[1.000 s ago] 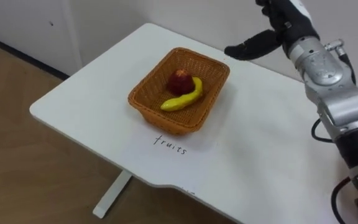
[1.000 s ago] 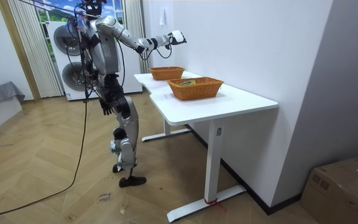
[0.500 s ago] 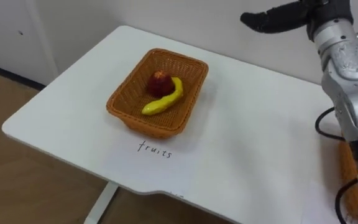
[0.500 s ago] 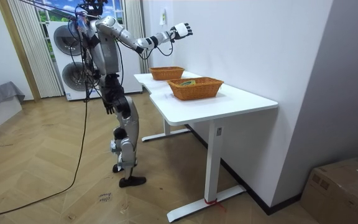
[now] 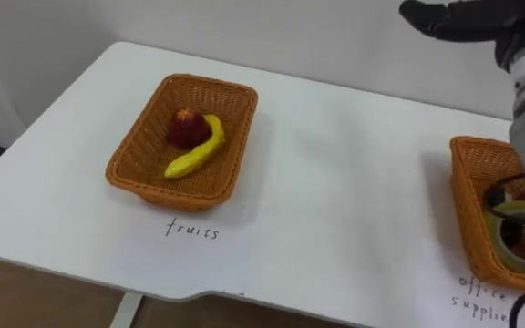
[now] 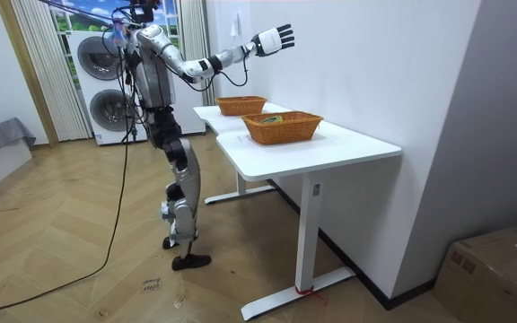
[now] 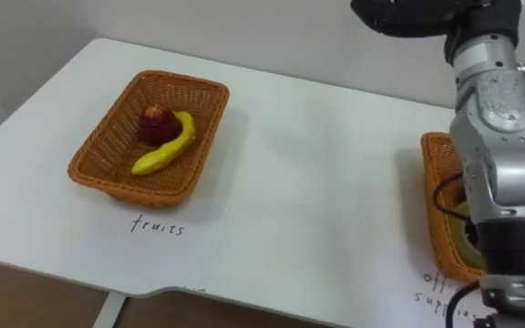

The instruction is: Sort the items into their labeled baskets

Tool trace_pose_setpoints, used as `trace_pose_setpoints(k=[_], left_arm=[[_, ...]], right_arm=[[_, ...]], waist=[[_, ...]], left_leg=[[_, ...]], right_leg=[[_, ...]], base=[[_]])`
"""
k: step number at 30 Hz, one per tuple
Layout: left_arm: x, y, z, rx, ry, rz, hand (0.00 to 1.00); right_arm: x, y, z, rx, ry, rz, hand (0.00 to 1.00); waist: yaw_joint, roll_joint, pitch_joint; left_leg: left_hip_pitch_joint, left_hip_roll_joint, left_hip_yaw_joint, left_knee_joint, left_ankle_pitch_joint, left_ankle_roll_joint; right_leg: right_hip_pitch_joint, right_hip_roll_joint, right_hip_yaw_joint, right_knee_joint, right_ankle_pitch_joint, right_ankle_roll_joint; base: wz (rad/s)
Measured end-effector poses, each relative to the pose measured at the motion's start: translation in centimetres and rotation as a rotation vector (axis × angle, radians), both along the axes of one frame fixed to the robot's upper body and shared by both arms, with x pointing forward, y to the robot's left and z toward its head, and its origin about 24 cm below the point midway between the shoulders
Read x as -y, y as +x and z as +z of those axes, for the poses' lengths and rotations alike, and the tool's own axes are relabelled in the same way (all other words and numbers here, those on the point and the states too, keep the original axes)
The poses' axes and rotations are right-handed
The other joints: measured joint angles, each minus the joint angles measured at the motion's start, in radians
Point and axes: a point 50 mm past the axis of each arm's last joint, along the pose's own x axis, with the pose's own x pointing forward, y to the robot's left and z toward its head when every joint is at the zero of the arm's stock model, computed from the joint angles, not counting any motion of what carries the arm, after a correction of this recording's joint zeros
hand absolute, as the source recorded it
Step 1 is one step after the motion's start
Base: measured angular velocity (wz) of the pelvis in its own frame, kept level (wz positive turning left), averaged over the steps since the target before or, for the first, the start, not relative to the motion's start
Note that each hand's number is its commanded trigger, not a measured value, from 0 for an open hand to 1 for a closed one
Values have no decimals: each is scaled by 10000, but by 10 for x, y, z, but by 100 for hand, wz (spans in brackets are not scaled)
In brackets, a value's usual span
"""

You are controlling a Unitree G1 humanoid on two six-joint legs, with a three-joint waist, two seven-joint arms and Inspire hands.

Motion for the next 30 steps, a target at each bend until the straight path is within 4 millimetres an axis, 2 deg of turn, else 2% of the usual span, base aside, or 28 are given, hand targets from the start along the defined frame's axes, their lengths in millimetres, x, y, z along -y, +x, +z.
trace_pose_setpoints(k=[3, 7, 13, 15, 18, 21, 30], left_arm=[[-1, -2, 0, -20, 61, 96, 0], [-5, -11, 1, -39, 243, 336, 0], [-9, -18, 2, -76, 461, 768, 0], [-10, -18, 2, -47, 521, 831, 0], [-12, -22, 3, -9, 642, 942, 0], [-12, -25, 4, -20, 776, 1003, 0], [-14, -28, 5, 94, 983, 1155, 0]], right_arm=[[19, -8, 3, 285, 490, -1083, 0], [37, -21, -2, 467, 1444, -2038, 0], [79, -69, -29, 218, 2631, -4225, 0], [96, -93, -45, -121, 2862, -5471, 0], [110, -118, -62, -418, 3447, -6825, 0], [120, -138, -72, -466, 3631, -8118, 0], [117, -193, -124, -1136, 5257, -11678, 0]], waist=[[-261, 130, -70], [-582, 161, -91], [-993, 67, -77], [-1148, 77, -62], [-1204, 101, 16], [-1221, 264, 37], [-1344, 334, 27]], left_leg=[[44, 26, 175, -68, -18, 1], [272, 111, 499, -234, -41, -30], [392, 174, 631, -312, -80, -84], [420, 174, 648, -324, -79, -84], [478, 190, 835, -346, -112, -83], [538, 191, 1019, -343, -213, -103], [494, 193, 1116, -354, -224, -68]], right_leg=[[-67, 38, 205, -1, 1, 0], [-41, 116, 391, 4, 7, -9], [-28, 212, 640, -2, 14, -24], [-4, 213, 652, -6, 14, -24], [-39, 244, 794, 1, 12, -26], [-70, 251, 903, -4, -13, -31], [-216, 285, 1028, -85, -78, -12]], base=[[-22], [-24], [-9], [0], [-17], [-23], [-3]])
